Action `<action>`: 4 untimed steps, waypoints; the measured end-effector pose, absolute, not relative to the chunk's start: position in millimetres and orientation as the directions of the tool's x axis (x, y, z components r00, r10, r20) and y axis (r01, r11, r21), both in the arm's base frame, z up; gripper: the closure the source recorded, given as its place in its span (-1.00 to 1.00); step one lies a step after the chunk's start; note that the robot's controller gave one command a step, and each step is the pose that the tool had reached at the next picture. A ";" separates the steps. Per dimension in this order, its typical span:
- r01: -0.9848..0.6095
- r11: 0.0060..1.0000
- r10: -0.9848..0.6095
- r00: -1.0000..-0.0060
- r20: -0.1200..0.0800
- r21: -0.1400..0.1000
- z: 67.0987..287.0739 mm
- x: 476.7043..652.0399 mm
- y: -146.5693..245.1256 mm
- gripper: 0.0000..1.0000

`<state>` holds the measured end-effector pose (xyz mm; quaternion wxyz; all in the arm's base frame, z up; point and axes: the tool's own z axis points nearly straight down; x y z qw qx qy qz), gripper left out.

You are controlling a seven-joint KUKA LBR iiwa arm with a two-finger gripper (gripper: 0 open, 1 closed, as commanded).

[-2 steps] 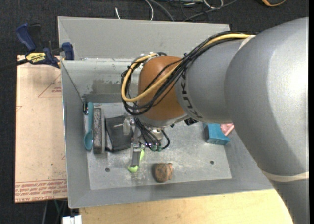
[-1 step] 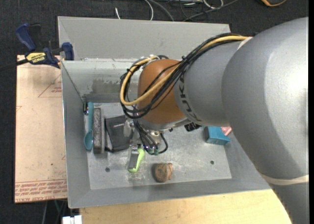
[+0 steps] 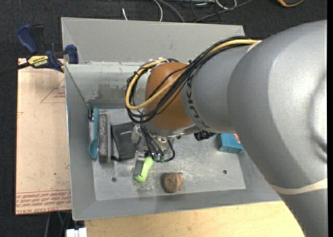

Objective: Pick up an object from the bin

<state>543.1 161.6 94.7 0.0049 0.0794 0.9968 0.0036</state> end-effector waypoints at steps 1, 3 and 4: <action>0.192 0.981 0.192 -0.981 -0.014 0.010 71.5 578.2 115.9 1.00; -0.116 0.993 -0.116 -0.993 -0.023 0.009 72.2 576.7 103.7 1.00; -0.244 0.970 -0.244 -0.970 -0.013 0.004 125.4 574.5 101.1 1.00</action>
Offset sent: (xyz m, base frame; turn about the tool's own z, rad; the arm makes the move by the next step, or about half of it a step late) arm 0.0000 0.0000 0.0000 0.0000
